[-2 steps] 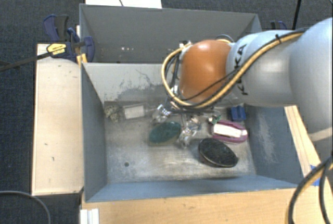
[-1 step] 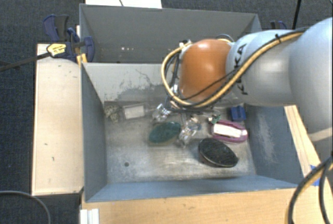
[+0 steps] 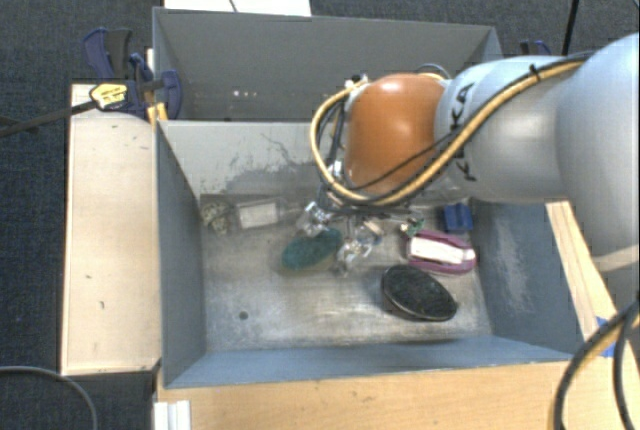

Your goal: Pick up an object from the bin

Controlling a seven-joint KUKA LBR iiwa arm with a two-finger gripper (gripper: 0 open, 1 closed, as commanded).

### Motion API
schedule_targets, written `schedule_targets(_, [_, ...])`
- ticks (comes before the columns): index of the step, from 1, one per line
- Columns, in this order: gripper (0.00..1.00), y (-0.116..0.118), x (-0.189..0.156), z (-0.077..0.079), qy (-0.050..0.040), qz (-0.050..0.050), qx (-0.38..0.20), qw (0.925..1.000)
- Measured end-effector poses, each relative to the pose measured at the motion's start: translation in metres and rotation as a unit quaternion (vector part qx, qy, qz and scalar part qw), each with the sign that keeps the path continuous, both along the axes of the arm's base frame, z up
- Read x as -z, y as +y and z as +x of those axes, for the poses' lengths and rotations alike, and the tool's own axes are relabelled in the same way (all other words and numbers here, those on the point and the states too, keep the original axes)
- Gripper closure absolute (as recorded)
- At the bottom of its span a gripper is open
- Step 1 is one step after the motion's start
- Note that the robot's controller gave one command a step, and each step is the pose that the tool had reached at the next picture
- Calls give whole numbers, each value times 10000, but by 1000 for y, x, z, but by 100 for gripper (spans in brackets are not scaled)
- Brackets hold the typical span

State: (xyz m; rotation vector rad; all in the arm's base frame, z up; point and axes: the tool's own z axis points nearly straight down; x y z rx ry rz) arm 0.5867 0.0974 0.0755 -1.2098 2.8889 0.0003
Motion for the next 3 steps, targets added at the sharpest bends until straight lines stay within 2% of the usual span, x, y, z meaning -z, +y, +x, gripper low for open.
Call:
schedule_targets(2, [100, 1, -37, 3, 7, -6, 45, 10000])
schedule_targets(3, [100, 1, -103, 5, -4, -8, 81, 10000])
